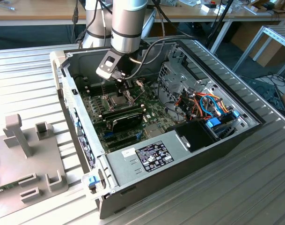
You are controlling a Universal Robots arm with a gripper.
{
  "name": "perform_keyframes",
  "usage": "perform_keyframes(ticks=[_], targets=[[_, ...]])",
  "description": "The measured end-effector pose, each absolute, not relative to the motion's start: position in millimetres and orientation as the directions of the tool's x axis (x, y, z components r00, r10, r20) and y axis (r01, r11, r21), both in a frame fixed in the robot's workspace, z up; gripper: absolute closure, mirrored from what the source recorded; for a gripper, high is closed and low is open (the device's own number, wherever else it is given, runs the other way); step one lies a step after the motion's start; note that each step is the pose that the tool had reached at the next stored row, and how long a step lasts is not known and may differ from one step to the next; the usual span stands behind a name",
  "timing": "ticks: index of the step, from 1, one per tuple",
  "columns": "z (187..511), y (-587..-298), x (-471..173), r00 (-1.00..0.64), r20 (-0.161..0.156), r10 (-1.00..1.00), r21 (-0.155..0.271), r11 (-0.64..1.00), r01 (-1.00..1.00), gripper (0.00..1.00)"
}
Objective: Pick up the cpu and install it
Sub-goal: 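Place the cpu into insertion slot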
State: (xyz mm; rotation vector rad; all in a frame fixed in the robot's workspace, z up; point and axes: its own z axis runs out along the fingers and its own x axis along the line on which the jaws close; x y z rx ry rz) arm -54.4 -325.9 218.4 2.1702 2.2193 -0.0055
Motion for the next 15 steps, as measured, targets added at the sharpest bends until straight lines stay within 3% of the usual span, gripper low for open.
perform_keyframes(ticks=[15], targets=[[206.7,-325.9,-55.1,-0.022,-0.029,0.999,0.024,0.023,0.999,0.89]])
